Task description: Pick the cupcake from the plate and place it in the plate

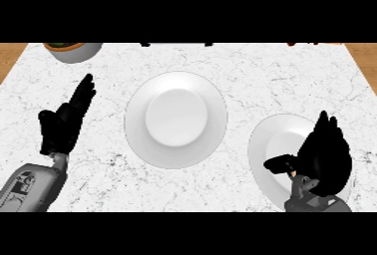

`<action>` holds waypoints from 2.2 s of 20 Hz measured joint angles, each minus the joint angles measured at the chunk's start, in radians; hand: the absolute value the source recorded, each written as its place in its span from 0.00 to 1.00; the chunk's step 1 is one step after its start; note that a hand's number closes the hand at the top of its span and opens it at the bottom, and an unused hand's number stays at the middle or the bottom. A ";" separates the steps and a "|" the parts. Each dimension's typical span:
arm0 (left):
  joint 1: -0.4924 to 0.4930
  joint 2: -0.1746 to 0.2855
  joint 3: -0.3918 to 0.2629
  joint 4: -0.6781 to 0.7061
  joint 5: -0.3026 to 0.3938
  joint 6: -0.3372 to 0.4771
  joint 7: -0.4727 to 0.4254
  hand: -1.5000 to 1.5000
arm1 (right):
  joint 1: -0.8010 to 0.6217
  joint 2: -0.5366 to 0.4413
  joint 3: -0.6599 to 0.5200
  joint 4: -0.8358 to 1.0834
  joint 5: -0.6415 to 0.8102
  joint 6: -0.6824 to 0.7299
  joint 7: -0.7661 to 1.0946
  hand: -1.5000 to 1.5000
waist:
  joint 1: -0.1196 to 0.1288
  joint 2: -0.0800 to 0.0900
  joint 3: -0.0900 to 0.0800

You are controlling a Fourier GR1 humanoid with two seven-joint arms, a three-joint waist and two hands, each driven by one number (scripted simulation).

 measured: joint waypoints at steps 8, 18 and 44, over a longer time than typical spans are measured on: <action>-0.014 -0.031 -0.007 0.005 -0.024 0.001 0.005 0.50 | 0.051 0.001 -0.058 0.056 -0.050 0.045 -0.027 0.00 | 0.006 0.003 0.001; 0.009 -0.043 0.017 -0.002 -0.043 -0.022 0.003 0.50 | 0.123 0.001 -0.083 0.076 -0.086 0.040 -0.039 0.00 | 0.010 0.003 0.002; 0.008 -0.110 0.080 -0.018 -0.114 -0.073 0.033 0.50 | 0.113 -0.164 -0.034 0.074 -0.119 0.056 -0.557 1.00 | 0.011 0.003 0.003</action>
